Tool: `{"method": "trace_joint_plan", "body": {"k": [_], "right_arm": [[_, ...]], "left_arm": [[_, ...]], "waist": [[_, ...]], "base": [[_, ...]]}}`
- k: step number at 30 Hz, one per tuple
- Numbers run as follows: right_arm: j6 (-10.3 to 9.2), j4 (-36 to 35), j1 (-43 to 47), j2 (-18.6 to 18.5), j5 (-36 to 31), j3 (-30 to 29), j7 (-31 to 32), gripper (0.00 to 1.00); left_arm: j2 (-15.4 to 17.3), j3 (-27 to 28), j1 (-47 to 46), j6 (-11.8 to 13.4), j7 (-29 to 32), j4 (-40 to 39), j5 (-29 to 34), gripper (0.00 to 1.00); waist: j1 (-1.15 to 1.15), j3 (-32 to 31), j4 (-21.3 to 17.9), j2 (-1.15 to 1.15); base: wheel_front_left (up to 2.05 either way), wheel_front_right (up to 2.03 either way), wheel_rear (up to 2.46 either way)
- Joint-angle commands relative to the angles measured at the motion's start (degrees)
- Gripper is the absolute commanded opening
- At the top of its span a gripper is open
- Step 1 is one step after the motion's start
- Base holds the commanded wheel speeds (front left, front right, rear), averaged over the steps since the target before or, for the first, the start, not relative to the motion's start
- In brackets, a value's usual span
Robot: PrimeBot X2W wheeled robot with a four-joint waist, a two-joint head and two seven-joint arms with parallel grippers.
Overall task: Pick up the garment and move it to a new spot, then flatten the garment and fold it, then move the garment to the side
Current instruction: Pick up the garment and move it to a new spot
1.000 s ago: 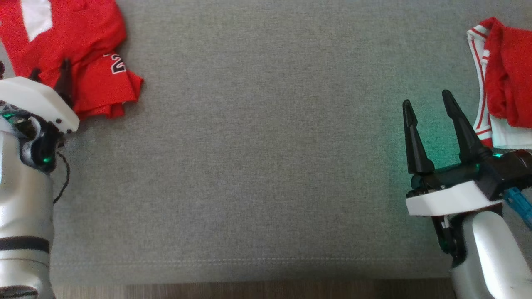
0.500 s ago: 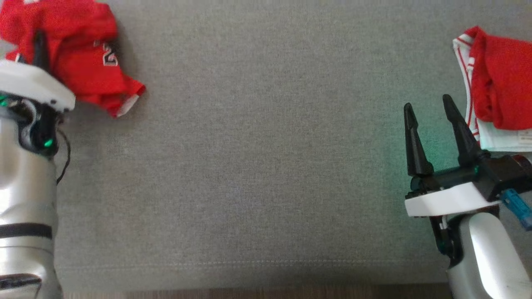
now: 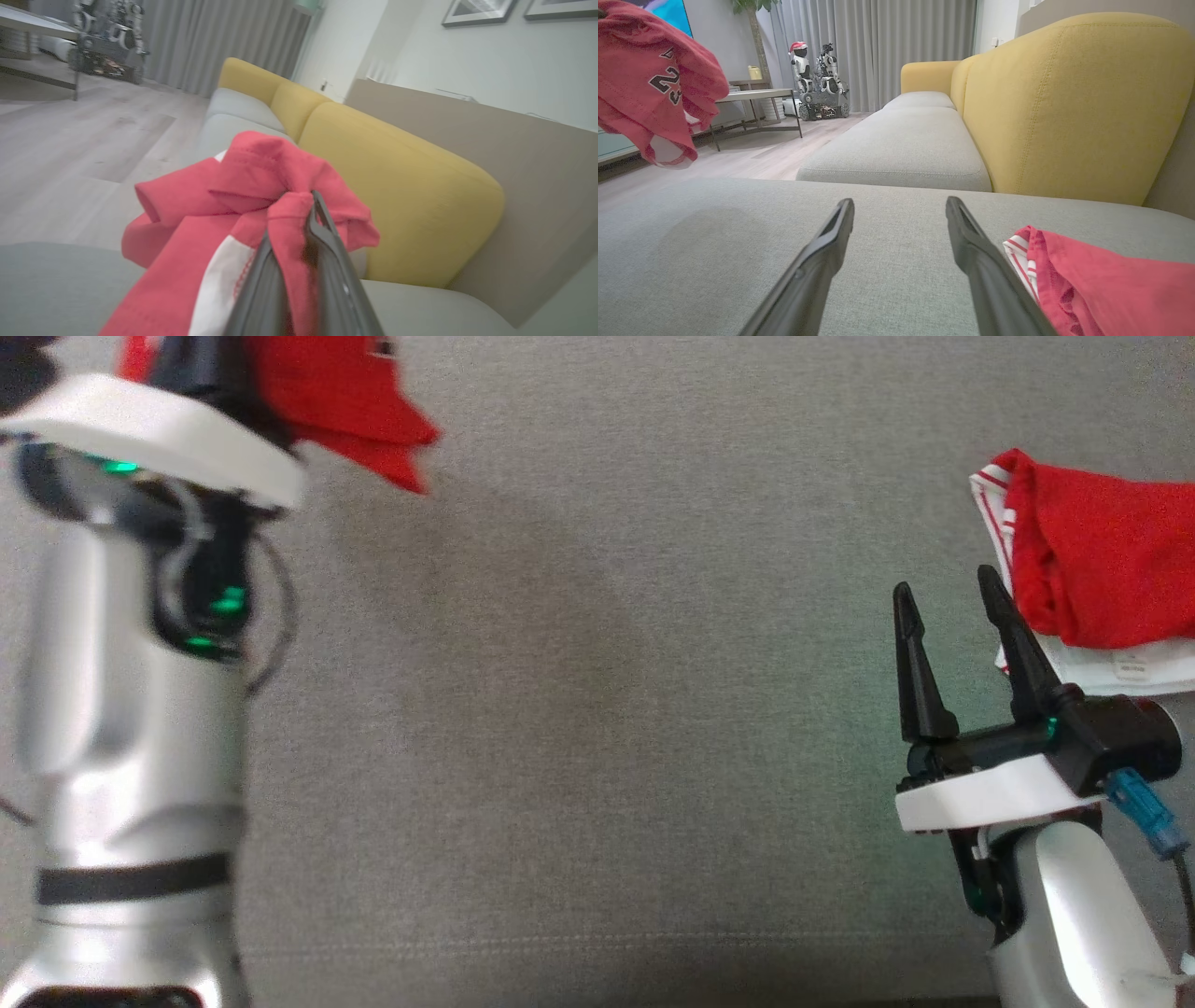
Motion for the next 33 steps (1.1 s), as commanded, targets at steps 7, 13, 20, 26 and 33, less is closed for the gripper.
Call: {"method": "trace_joint_plan", "body": {"k": [7,13,20,26,33], "right_arm": [[0.37,-1.4,-1.9,0.6,0.6,1.8,-1.0,1.0],[0.37,-1.4,-3.3,1.0,1.2,2.2,-1.5,1.0],[0.37,-0.7,-4.5,1.3,1.6,2.8,-1.9,1.0],[0.37,0.1,-5.3,1.4,2.0,3.0,-2.2,1.0],[0.37,0.7,-4.6,1.5,2.1,1.8,-2.3,1.0]], "left_arm": [[-2.6,-6.0,1.0,4.3,3.3,-10.4,3.1,0.0],[-3.4,-14.3,2.8,8.3,1.1,-5.9,12.1,0.0],[-4.5,-24.3,3.8,11.4,-3.6,2.3,9.9,0.0],[-4.6,-36.8,1.9,15.4,-7.7,3.0,0.0,1.0],[-4.6,-38.8,-1.1,17.6,-13.1,4.7,-3.6,1.0]], "waist": [[0.0,1.1,-3.2,0.0],[0.0,3.4,-7.5,0.0],[0.0,4.6,-10.9,0.0],[0.0,4.4,-12.2,0.0],[0.0,3.0,-10.3,0.0]], "base": [[0.0,0.0,0.0],[0.0,0.0,0.0],[0.0,0.0,0.0],[0.0,0.0,0.0],[0.0,0.0,0.0]]}}
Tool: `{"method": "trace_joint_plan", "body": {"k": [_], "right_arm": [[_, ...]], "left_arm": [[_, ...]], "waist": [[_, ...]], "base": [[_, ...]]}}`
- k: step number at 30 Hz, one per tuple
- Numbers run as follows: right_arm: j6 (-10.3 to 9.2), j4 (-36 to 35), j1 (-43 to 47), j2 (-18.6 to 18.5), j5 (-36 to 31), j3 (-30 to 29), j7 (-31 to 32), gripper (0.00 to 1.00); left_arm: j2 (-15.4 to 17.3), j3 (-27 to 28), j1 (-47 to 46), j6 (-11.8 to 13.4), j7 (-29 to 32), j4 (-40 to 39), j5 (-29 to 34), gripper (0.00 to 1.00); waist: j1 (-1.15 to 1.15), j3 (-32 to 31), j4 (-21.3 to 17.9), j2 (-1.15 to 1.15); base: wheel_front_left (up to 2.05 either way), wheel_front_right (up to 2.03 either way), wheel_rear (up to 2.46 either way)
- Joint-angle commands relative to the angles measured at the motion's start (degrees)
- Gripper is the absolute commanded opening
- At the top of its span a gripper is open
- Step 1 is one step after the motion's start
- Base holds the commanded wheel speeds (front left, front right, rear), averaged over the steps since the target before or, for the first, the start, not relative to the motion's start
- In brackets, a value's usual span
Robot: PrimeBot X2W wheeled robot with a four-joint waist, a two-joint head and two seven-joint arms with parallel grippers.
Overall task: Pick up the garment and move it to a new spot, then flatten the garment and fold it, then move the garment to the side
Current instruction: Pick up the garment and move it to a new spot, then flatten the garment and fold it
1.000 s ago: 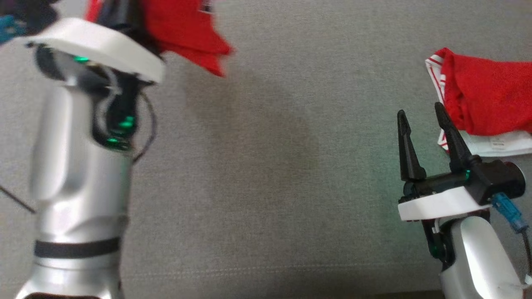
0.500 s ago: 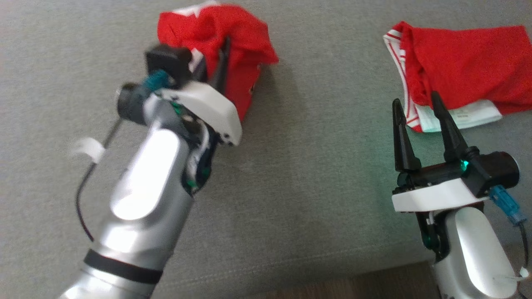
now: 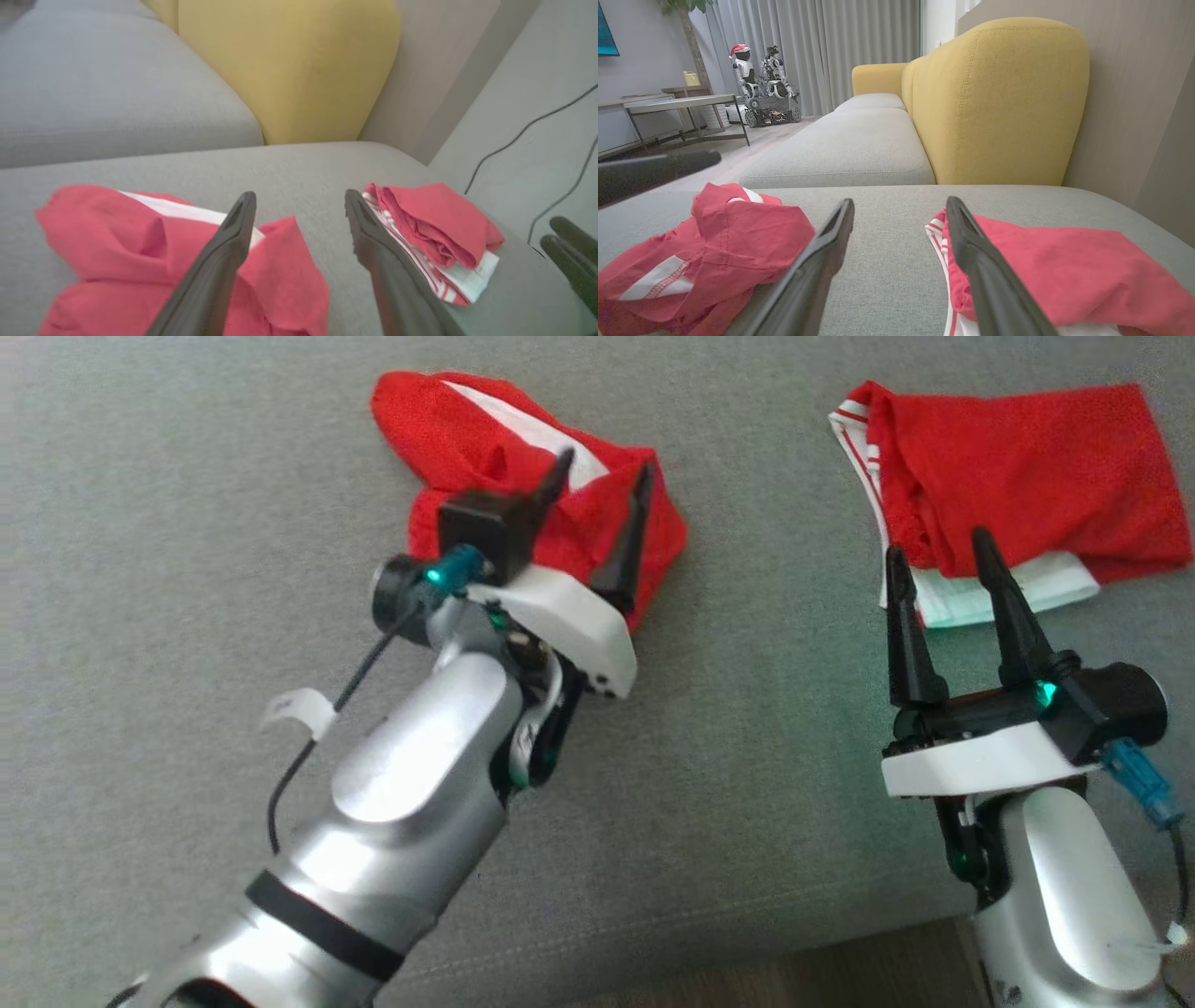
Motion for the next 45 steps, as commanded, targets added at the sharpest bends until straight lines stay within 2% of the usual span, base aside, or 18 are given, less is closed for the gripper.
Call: {"method": "trace_joint_plan", "body": {"k": [1,5,9,13,17,20,23,30,38,45], "right_arm": [[0.37,-1.6,-0.2,0.4,0.6,1.0,-0.5,1.0],[0.37,-1.5,0.8,0.4,0.4,0.6,-0.6,1.0],[0.37,-1.4,1.9,0.4,-0.2,0.0,-0.6,1.0],[0.37,-1.2,3.4,0.4,-0.5,-0.9,-0.6,1.0],[0.37,-1.1,5.4,0.2,-0.5,-1.6,-0.6,1.0],[0.37,-1.4,6.8,0.2,-0.6,-2.2,-0.4,1.0],[0.37,-1.8,8.0,0.1,-0.6,-2.5,-0.1,1.0],[0.37,-2.8,9.8,0.0,-0.5,-2.7,0.6,1.0],[0.37,-3.5,10.0,0.0,-0.3,-2.2,1.3,1.0],[0.37,-3.9,9.4,-0.2,-0.3,-2.0,1.5,1.0]], "left_arm": [[0.5,2.3,-2.7,0.6,-1.1,-1.2,0.0,1.0],[2.4,5.3,-2.7,1.0,-3.2,-1.1,0.2,1.0],[6.2,8.3,0.1,0.8,-4.0,-2.5,0.7,1.0],[9.9,11.3,6.1,0.4,-4.3,-5.4,1.6,1.0],[11.9,15.4,14.7,0.2,-4.3,-9.8,3.4,1.0],[11.3,19.3,21.2,-0.2,-4.3,-13.2,4.6,1.0],[9.8,22.1,26.2,-1.8,-4.3,-15.9,6.8,1.0],[4.5,28.8,34.1,-5.5,-4.3,-19.0,12.8,1.0],[1.3,32.9,36.8,-9.6,-4.3,-19.4,17.7,1.0],[0.6,34.4,36.6,-11.3,-4.3,-19.5,19.3,1.0]], "waist": [[0.0,-0.9,1.2,0.0],[0.0,-2.8,4.0,0.0],[0.0,-5.1,7.0,0.0],[0.0,-7.8,9.6,0.0],[0.0,-10.5,11.9,0.0],[0.0,-11.9,13.2,0.0],[0.0,-12.8,14.2,0.0],[0.0,-14.2,15.0,0.0],[0.0,-14.3,14.5,0.0],[0.0,-13.6,14.3,0.0]], "base": [[0.0,0.0,0.0],[0.0,0.0,0.0],[0.0,0.0,0.0],[0.0,0.0,0.0],[0.0,0.0,0.0],[0.0,0.0,0.0],[0.0,0.0,0.0],[0.0,0.0,0.0],[0.0,0.0,0.0],[0.0,0.0,0.0]]}}
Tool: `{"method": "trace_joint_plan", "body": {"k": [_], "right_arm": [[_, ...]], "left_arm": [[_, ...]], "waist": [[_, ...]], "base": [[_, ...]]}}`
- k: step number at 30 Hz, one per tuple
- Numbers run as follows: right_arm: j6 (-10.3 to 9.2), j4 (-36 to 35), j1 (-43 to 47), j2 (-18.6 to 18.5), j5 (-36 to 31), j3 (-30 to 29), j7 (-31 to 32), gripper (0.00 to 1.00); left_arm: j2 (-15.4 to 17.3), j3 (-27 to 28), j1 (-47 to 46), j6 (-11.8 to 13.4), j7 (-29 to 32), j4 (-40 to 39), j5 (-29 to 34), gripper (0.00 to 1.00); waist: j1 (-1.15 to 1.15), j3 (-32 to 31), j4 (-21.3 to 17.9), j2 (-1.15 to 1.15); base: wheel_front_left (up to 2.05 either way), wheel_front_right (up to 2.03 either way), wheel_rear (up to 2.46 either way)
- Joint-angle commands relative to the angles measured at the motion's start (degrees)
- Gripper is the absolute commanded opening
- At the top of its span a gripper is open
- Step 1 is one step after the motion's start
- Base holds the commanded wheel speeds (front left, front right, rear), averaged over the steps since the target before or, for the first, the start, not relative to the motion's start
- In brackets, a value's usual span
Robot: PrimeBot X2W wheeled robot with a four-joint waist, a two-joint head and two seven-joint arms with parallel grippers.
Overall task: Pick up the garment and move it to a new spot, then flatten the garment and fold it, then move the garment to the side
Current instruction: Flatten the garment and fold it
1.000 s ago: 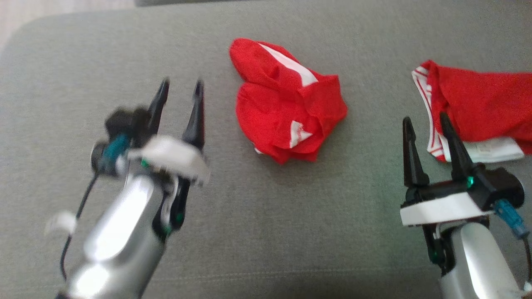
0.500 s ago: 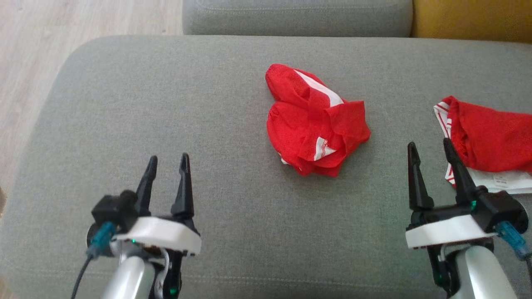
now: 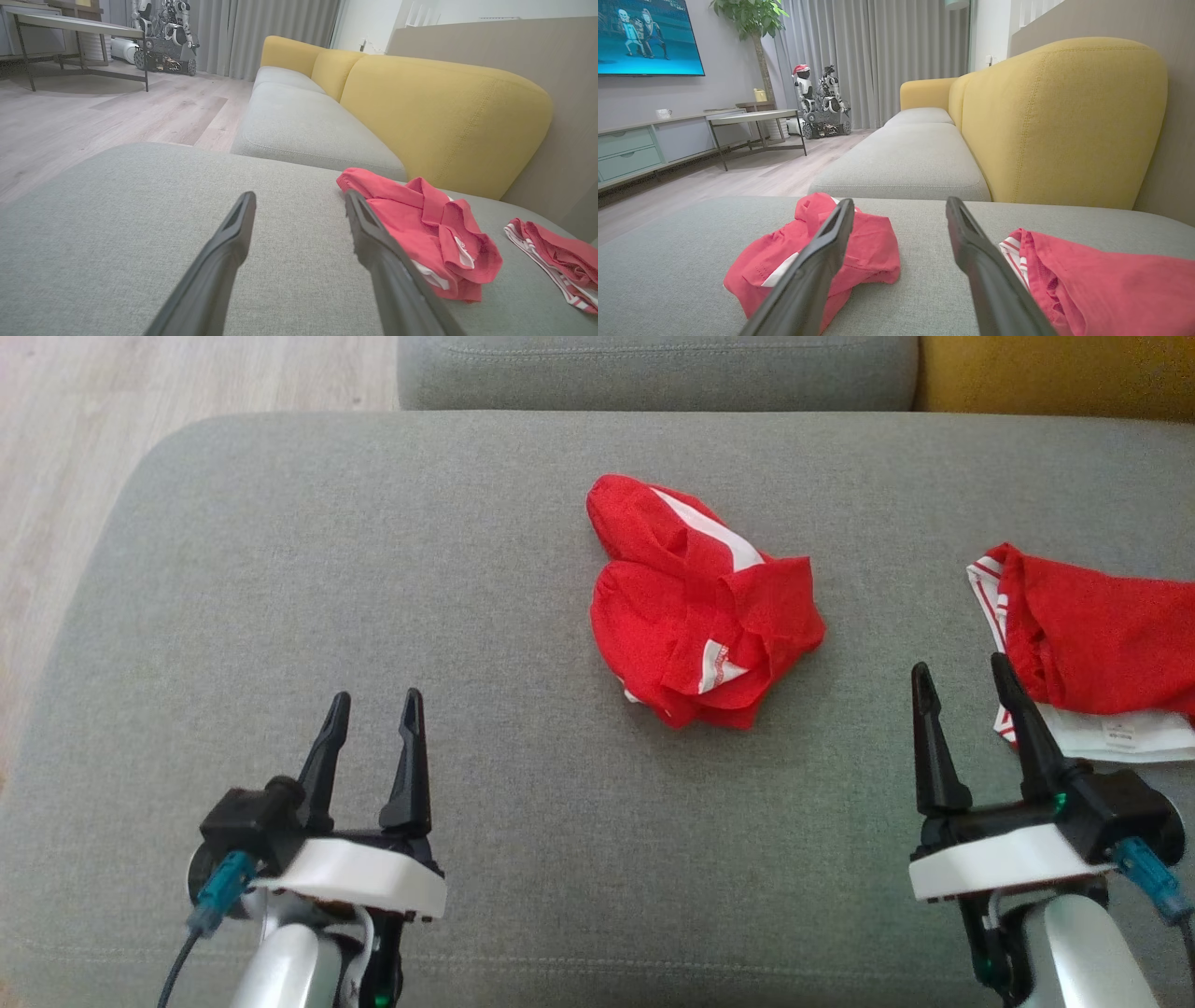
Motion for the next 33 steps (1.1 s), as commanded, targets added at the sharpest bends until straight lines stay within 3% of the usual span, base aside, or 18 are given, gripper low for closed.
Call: {"method": "trace_joint_plan", "body": {"k": [1,10,21,30,32,33], "right_arm": [[0.37,-2.2,-2.3,-0.3,-0.1,1.5,0.2,1.0],[0.37,1.0,-8.7,-0.2,0.2,6.5,4.1,1.0],[0.37,18.3,-20.2,-2.3,-4.9,8.0,9.7,1.0],[0.37,26.1,-24.1,-2.2,-6.4,7.2,8.3,1.0],[0.37,27.1,-24.8,-2.1,-6.5,7.1,7.6,0.0],[0.37,27.4,-25.2,-2.0,-6.5,6.9,7.2,0.0]], "left_arm": [[0.0,2.4,-2.1,-0.3,-0.7,-1.9,0.5,1.0],[-0.1,0.9,-3.8,-0.1,-0.7,-2.0,-0.9,1.0],[-0.1,-1.3,-6.4,0.8,-0.7,-1.7,-2.9,1.0],[-0.1,-1.5,-6.9,1.1,-0.7,-1.7,-3.4,1.0],[-0.1,-1.6,-6.9,1.2,-0.7,-1.6,-3.6,1.0],[-0.1,-1.7,-6.9,1.2,-0.7,-1.5,-3.7,1.0]], "waist": [[0.0,0.2,0.0,0.0],[0.0,3.3,0.8,0.0],[0.0,7.6,5.2,0.0],[0.0,8.7,6.4,0.0],[0.0,8.7,6.3,0.0],[0.0,8.6,6.2,0.0]], "base": [[0.0,0.0,0.0],[0.0,0.0,0.0],[0.0,0.0,0.0],[0.0,0.0,0.0],[0.0,0.0,0.0],[0.0,0.0,0.0]]}}
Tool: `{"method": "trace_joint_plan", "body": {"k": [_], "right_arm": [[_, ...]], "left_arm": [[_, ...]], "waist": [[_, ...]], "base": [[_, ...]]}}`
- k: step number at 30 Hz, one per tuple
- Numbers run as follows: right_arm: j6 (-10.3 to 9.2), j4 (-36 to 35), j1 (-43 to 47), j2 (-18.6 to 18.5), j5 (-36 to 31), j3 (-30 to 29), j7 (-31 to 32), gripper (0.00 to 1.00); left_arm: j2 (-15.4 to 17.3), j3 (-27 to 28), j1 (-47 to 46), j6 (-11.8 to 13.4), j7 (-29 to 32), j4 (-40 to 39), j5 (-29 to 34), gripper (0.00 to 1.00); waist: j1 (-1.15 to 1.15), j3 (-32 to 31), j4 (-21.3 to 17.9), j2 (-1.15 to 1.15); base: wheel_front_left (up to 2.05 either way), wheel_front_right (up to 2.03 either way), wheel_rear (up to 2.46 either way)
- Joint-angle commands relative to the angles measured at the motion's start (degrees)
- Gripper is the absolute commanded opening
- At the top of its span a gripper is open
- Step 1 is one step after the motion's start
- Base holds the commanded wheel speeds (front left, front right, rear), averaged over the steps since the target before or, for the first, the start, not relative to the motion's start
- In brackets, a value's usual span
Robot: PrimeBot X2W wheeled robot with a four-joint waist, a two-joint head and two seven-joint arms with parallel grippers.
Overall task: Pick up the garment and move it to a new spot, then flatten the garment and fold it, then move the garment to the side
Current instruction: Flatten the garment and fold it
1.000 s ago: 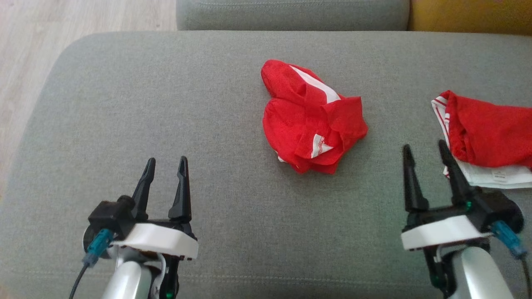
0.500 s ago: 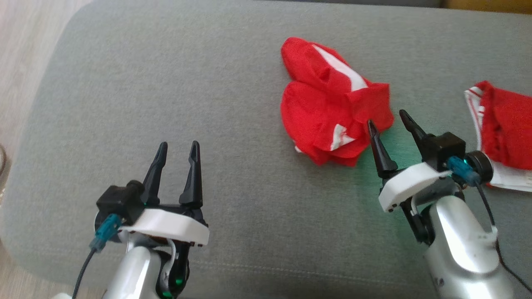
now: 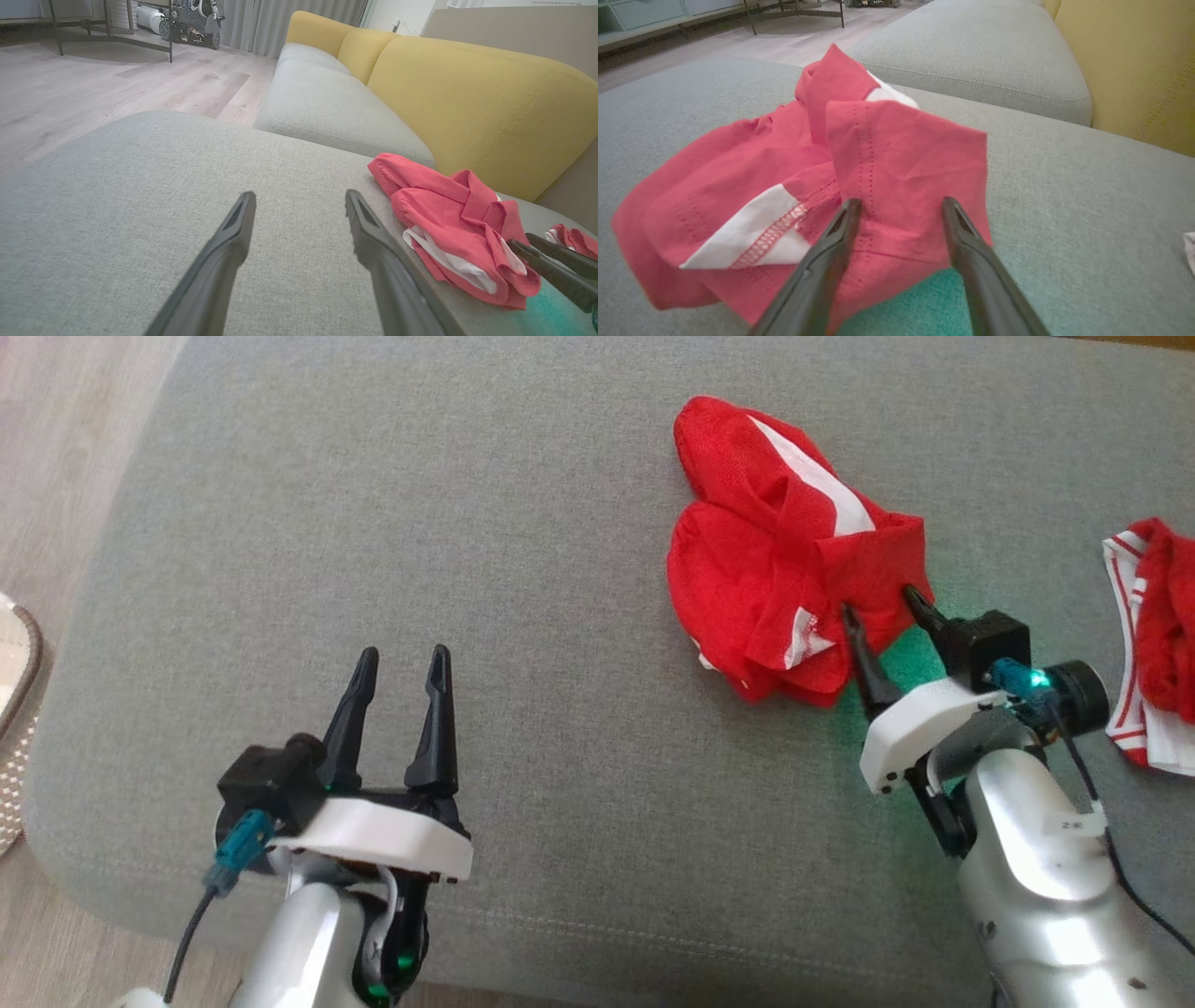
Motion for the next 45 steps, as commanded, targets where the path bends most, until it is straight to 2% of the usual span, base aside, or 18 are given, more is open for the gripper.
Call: {"method": "trace_joint_plan", "body": {"k": [1,12,24,29,33,38,42,43,44,45], "right_arm": [[0.37,-1.2,-2.2,0.4,-0.5,0.5,-1.5,0.0],[0.37,-5.2,-4.6,1.4,-0.6,1.1,-7.9,0.0],[0.37,-16.0,-9.7,-0.4,2.9,5.0,-8.7,0.0],[0.37,-20.8,-4.6,-2.1,4.2,4.1,-5.7,0.0],[0.37,-25.1,1.1,-3.0,4.9,0.3,-3.5,0.0],[0.37,-28.9,8.9,-2.4,7.4,-4.4,-0.2,0.0],[0.37,-30.5,13.9,-2.1,8.2,-4.7,1.3,0.0],[0.37,-30.9,14.7,-2.1,7.8,-4.9,1.0,0.08],[0.37,-31.2,15.5,-1.9,7.3,-5.1,0.5,0.82],[0.37,-31.4,16.4,-1.6,7.0,-5.4,-0.1,1.0]], "left_arm": [[0.2,1.5,-2.4,0.3,-0.7,-1.6,-0.7,1.0],[0.2,0.8,-2.0,0.2,-0.7,-0.8,-1.6,1.0],[0.2,0.3,0.2,0.9,-0.7,-0.5,-2.4,1.0],[0.2,0.6,1.1,0.7,-0.7,-0.6,-2.3,1.0],[0.2,0.7,1.3,0.8,-0.7,-0.9,-2.2,1.0],[0.2,0.7,1.9,0.6,-0.7,-0.5,-2.1,1.0],[0.2,0.6,1.9,0.4,-0.7,-0.4,-2.2,1.0],[0.2,0.5,1.8,0.4,-0.7,-0.3,-2.2,1.0],[0.2,0.5,1.7,0.4,-0.7,-0.4,-2.3,1.0],[0.2,0.5,1.6,0.4,-0.7,-0.6,-2.3,1.0]], "waist": [[0.0,-0.2,-0.3,0.0],[0.0,-2.9,-2.1,0.0],[0.0,-7.5,-2.9,0.0],[0.0,-8.9,-4.3,0.0],[0.0,-8.8,-5.7,0.0],[0.0,-9.0,-7.5,0.0],[0.0,-9.1,-8.6,0.0],[0.0,-9.2,-8.8,0.0],[0.0,-9.3,-8.9,0.0],[0.0,-9.5,-9.0,0.0]], "base": [[0.0,0.0,0.0],[0.0,0.0,0.0],[0.0,0.0,0.0],[0.0,0.0,0.0],[0.0,0.0,0.0],[0.0,0.0,0.0],[0.0,0.0,0.0],[0.0,0.0,0.0],[0.0,0.0,0.0],[0.0,0.0,0.0]]}}
